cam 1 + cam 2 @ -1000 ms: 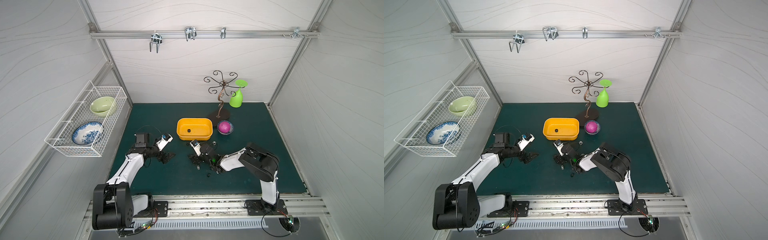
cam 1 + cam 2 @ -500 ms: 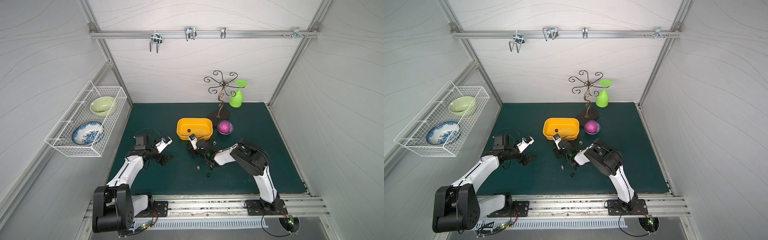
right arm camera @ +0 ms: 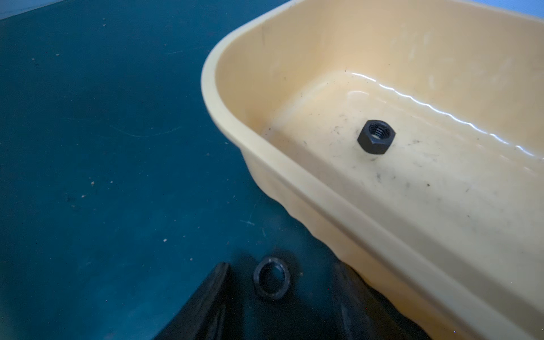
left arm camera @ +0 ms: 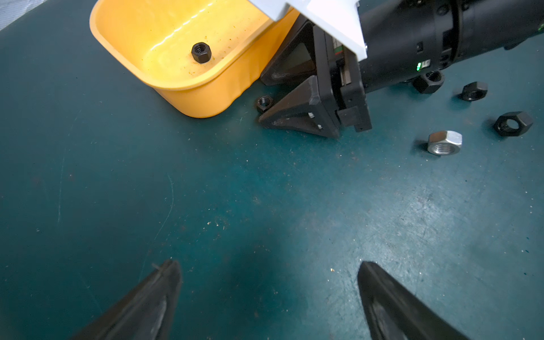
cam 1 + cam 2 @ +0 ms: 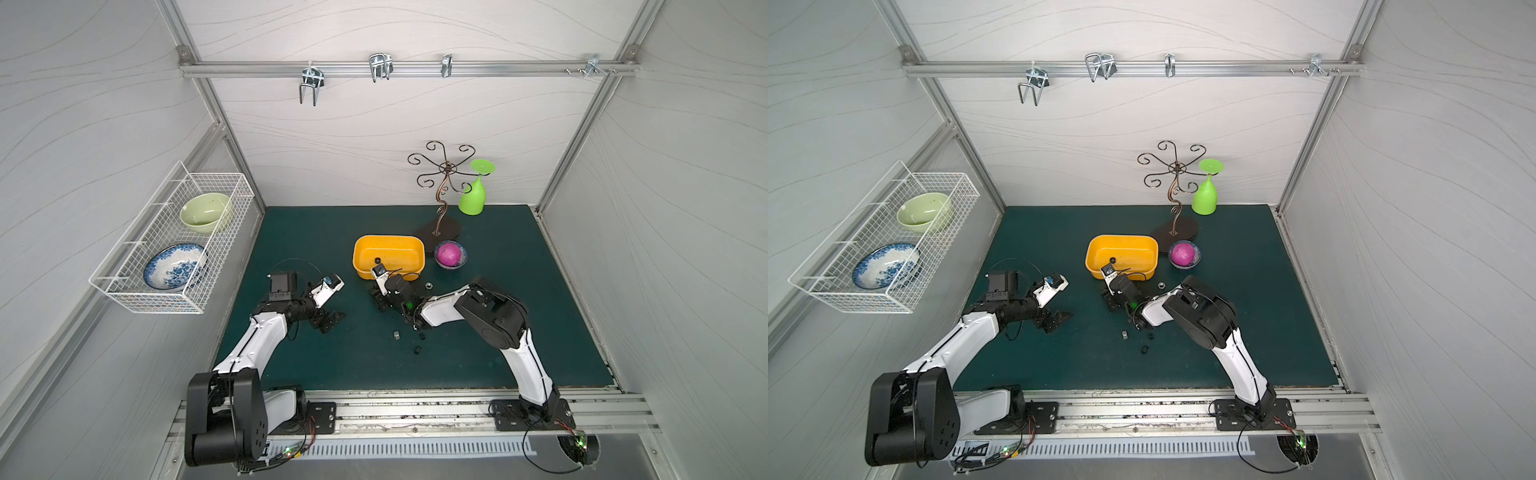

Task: Put the nuts on the desktop into the storage box
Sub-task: Pick up the nut from the center of the board.

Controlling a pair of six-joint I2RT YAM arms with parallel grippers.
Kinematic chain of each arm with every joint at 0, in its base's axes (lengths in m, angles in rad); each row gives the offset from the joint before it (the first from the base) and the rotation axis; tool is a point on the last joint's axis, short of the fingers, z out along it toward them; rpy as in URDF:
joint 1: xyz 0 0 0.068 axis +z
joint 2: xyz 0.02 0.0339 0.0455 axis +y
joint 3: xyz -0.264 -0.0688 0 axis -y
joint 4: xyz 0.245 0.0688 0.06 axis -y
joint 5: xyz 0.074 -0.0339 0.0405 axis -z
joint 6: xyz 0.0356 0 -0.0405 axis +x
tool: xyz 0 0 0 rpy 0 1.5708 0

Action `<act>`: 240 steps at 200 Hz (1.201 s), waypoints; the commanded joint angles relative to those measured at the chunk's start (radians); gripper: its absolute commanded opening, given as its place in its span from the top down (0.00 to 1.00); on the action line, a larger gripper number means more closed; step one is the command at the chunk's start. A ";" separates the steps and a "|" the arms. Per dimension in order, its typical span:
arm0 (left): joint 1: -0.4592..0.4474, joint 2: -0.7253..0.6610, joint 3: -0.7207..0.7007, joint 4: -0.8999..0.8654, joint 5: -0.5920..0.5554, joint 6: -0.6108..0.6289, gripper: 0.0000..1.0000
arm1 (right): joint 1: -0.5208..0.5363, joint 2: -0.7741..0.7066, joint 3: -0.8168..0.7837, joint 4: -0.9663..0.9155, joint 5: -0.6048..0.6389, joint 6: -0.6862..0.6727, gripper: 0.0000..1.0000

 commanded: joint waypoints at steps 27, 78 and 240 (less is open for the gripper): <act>0.003 -0.007 0.006 0.007 0.003 0.020 0.01 | 0.002 0.036 0.016 -0.096 0.063 0.029 0.51; 0.004 -0.009 0.008 -0.004 0.009 0.027 0.01 | 0.016 0.011 -0.011 -0.044 -0.032 0.001 0.73; -0.059 0.018 0.107 -0.176 0.103 0.145 0.01 | 0.018 -0.320 -0.251 -0.005 -0.371 -0.093 0.80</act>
